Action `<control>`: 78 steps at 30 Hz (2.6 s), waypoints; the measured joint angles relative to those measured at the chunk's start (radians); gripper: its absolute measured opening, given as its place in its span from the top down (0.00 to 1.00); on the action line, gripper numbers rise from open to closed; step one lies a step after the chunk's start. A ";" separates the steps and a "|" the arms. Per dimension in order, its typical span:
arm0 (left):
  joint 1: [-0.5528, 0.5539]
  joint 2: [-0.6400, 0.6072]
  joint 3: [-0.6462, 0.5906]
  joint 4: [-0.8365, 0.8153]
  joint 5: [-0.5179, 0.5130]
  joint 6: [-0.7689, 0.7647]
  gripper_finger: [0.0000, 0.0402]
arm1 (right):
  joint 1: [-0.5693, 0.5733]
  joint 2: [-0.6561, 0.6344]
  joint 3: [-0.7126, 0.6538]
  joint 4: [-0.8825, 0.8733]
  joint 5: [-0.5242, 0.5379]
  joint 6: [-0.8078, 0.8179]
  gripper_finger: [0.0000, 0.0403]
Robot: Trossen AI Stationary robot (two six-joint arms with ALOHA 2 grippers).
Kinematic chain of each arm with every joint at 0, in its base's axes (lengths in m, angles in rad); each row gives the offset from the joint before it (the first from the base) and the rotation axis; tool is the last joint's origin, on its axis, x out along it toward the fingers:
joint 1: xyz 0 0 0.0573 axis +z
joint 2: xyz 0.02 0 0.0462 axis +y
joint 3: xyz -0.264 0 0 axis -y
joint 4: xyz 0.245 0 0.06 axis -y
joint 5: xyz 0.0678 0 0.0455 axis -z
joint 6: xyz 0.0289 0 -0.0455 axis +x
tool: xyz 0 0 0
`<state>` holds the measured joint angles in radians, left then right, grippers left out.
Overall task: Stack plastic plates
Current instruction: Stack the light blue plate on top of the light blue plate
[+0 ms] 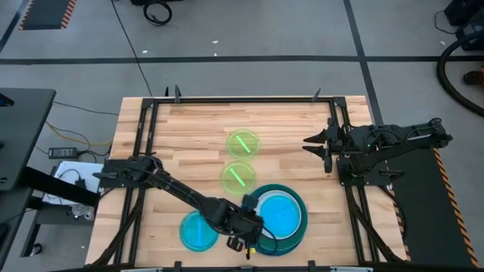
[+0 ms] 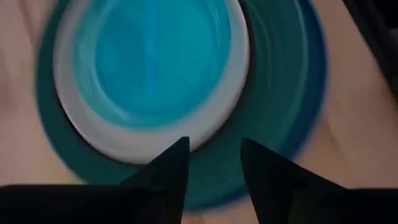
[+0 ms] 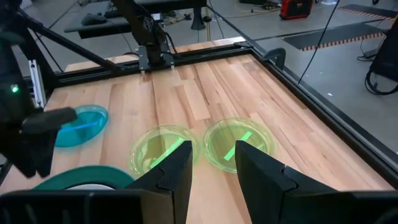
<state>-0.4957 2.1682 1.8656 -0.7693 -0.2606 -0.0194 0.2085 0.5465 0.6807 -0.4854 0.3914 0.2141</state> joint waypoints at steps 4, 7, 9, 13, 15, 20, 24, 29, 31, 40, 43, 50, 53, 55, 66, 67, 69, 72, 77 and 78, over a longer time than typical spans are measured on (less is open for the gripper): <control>-0.002 -0.027 0.001 -0.163 0.075 -0.182 0.63 | 0.000 0.000 0.000 0.057 0.006 -0.037 0.67; 0.004 -0.027 0.000 -0.332 0.152 -0.332 0.64 | 0.000 0.000 0.000 0.104 0.003 -0.075 0.67; 0.004 -0.028 -0.020 -0.384 0.173 -0.379 0.65 | 0.000 0.000 0.000 0.121 0.003 -0.099 0.67; -0.002 -0.032 -0.090 -0.381 0.205 -0.396 0.65 | 0.000 0.003 0.000 0.156 0.000 -0.148 0.67; 0.002 -0.039 -0.124 -0.356 0.237 -0.397 0.65 | 0.000 0.003 0.000 0.170 -0.001 -0.166 0.67; 0.011 -0.053 -0.198 -0.318 0.254 -0.397 0.65 | 0.000 0.005 0.000 0.182 -0.001 -0.190 0.67; 0.022 -0.115 -0.293 -0.238 0.262 -0.418 0.65 | 0.000 0.005 0.000 0.182 -0.001 -0.191 0.67; 0.039 -0.210 -0.445 -0.135 0.291 -0.447 0.65 | 0.000 0.016 0.000 0.185 -0.001 -0.185 0.67; 0.052 -0.237 -0.506 -0.096 0.310 -0.448 0.65 | 0.000 0.021 0.000 0.185 -0.001 -0.182 0.67; 0.128 -0.272 -0.675 0.040 0.429 -0.388 0.65 | 0.000 0.053 0.000 0.186 -0.001 -0.168 0.67; 0.147 -0.274 -0.702 0.091 0.498 -0.359 0.65 | 0.000 0.057 0.000 0.185 -0.001 -0.166 0.67; 0.160 -0.276 -0.715 0.099 0.530 -0.307 0.75 | 0.000 0.057 0.000 0.185 -0.001 -0.158 0.67; 0.160 -0.275 -0.716 0.098 0.529 -0.298 0.84 | 0.000 0.057 0.000 0.183 -0.001 -0.154 0.67; 0.160 -0.274 -0.716 0.098 0.532 -0.298 0.90 | 0.000 0.057 0.000 0.182 -0.002 -0.151 0.67; 0.160 -0.350 -0.657 0.093 0.527 -0.361 0.99 | 0.000 0.057 0.000 0.177 -0.001 -0.144 0.67; 0.162 -0.364 -0.654 0.094 0.521 -0.369 0.99 | 0.000 0.057 0.000 0.177 -0.001 -0.144 0.67; 0.169 -0.388 -0.646 0.099 0.520 -0.391 0.99 | 0.000 0.057 0.000 0.177 -0.001 -0.144 0.67; 0.182 -0.412 -0.641 0.138 0.517 -0.415 0.99 | 0.000 0.057 -0.001 0.177 -0.001 -0.145 0.67; 0.221 -0.409 -0.641 0.297 0.504 -0.485 1.00 | 0.000 0.056 -0.001 0.176 -0.001 -0.145 0.67; 0.231 -0.407 -0.640 0.335 0.492 -0.510 1.00 | 0.000 0.056 -0.001 0.176 -0.002 -0.146 0.67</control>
<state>-0.2645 1.7616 1.2251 -0.4339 0.2312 -0.5298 0.2085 0.6029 0.6800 -0.3092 0.3897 0.0685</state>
